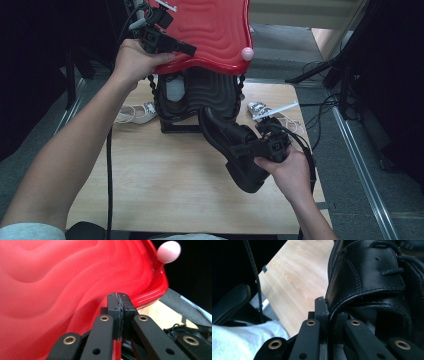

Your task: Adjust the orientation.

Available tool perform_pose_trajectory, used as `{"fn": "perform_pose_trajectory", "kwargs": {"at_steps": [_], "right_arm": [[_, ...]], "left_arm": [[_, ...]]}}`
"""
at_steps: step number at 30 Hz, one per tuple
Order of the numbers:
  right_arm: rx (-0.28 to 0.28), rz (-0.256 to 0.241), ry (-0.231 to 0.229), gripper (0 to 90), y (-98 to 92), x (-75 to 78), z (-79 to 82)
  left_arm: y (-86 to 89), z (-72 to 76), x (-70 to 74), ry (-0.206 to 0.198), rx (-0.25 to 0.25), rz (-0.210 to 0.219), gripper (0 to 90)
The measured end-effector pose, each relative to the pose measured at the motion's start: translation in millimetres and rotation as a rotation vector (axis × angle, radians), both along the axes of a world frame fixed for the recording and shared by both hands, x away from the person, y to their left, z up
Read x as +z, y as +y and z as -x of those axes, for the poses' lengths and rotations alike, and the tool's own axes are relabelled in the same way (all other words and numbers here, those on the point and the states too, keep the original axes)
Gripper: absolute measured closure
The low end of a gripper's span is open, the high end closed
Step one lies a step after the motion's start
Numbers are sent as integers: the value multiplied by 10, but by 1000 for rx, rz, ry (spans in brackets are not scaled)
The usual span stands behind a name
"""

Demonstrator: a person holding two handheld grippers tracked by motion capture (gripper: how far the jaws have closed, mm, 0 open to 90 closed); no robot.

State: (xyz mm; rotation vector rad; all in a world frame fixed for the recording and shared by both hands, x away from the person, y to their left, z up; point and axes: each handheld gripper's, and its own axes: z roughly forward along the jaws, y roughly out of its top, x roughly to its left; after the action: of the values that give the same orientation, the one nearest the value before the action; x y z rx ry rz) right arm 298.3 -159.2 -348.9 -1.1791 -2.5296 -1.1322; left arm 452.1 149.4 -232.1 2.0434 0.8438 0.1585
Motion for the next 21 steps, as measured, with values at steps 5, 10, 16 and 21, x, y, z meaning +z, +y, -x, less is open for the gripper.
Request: {"fn": "perform_pose_trajectory", "kwargs": {"at_steps": [5, 10, 16, 21], "right_arm": [[-26, -4, -56, 869, 117, 130, -185], [-72, 1, -110, 866, 226, 197, -324], [-131, 16, -175, 864, 316, 164, -455], [-182, 100, -284, 864, 483, 20, -533]], "left_arm": [[-16, -20, -12, -3, 8, -10, 895], [-29, -5, -29, -21, 18, -19, 899], [-16, 2, -31, -19, 22, -20, 900], [-13, 7, -33, -14, 25, -16, 900]]}}
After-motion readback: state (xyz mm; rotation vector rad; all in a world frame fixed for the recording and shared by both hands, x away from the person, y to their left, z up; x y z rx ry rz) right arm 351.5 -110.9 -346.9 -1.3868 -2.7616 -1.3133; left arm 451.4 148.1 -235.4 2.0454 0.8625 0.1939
